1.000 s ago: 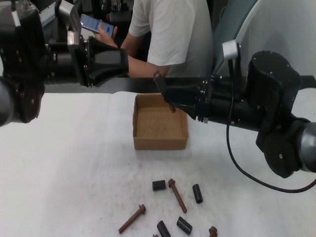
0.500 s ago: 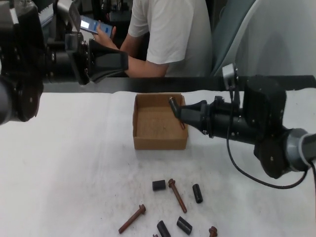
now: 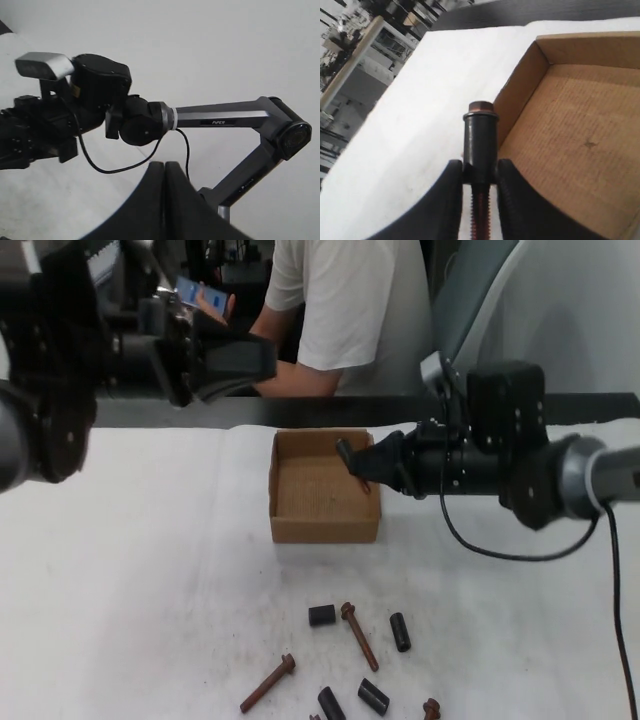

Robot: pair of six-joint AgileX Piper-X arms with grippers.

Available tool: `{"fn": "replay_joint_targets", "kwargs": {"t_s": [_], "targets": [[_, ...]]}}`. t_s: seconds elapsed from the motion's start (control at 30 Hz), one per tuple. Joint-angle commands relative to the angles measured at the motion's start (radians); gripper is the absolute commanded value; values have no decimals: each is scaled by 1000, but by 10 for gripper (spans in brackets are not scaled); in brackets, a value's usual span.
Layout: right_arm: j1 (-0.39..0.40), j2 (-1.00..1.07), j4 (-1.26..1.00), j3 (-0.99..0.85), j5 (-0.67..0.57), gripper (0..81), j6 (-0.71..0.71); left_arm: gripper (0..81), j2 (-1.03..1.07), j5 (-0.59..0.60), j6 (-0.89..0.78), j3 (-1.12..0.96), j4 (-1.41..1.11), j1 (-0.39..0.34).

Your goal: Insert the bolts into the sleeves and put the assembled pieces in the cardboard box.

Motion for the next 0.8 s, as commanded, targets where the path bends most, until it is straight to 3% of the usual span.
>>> {"fn": "replay_joint_targets", "kwargs": {"t_s": [0.0,0.77], "targets": [[-2,-6,81,-35,15,8,-71,3,-19,15,-1,-4,-5,-47],[13,69,219,-162,147,8,-117,3,-29,15,-1,-4,-5,-57]]}}
